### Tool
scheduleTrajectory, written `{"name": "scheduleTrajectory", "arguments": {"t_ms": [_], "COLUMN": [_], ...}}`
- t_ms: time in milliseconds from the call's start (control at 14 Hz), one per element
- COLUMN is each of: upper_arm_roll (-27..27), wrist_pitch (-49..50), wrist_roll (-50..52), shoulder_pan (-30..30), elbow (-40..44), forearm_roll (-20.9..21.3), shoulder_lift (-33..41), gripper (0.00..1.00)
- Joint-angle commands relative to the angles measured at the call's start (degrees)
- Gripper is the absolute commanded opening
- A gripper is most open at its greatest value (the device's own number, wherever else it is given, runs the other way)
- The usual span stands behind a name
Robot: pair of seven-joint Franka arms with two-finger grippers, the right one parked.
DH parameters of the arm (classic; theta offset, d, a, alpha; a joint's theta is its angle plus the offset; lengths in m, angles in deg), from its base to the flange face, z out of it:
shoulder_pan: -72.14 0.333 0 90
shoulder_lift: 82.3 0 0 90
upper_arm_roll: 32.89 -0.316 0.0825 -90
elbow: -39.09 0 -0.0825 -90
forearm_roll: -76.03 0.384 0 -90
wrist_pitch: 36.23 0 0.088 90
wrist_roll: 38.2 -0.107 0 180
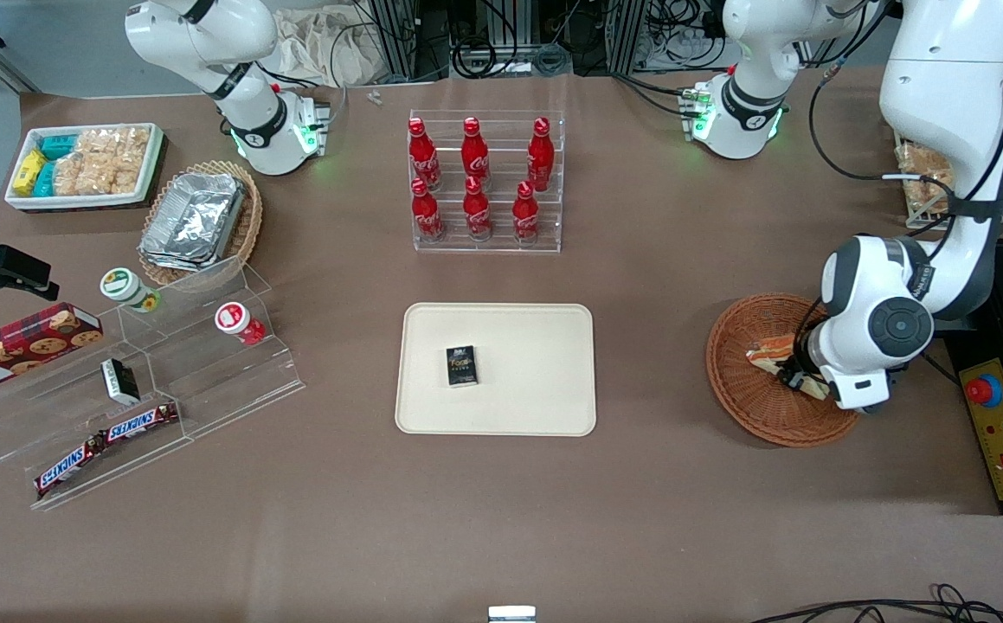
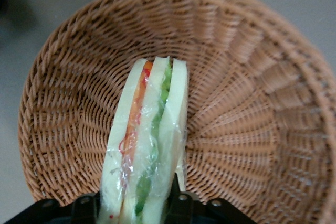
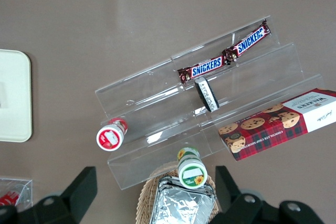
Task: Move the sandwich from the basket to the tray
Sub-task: 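Close the left gripper on the sandwich and lift it, then carry the held sandwich with the left gripper over the cream tray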
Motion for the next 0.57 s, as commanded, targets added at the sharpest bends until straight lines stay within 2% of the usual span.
{"name": "scheduleTrajectory", "arguments": {"t_ms": [0,143,286,500], "upper_arm_roll": [1.9,4.4,9.2,18.8], "wrist_pitch": [8.2,16.4,22.5,23.0], "wrist_roll": [0.7,0.0,-0.1,-0.3], "shoulder_pan": [-0.3,-0.3,-0.3,-1.2], "elbow": [6.9,13.8,19.2,21.9], "forearm_roll": [0.3,0.1,0.0,0.6], "shoulder_lift": [0.0,-0.6,-0.8,-2.7], "gripper": [0.0,0.0,0.0,0.0]}}
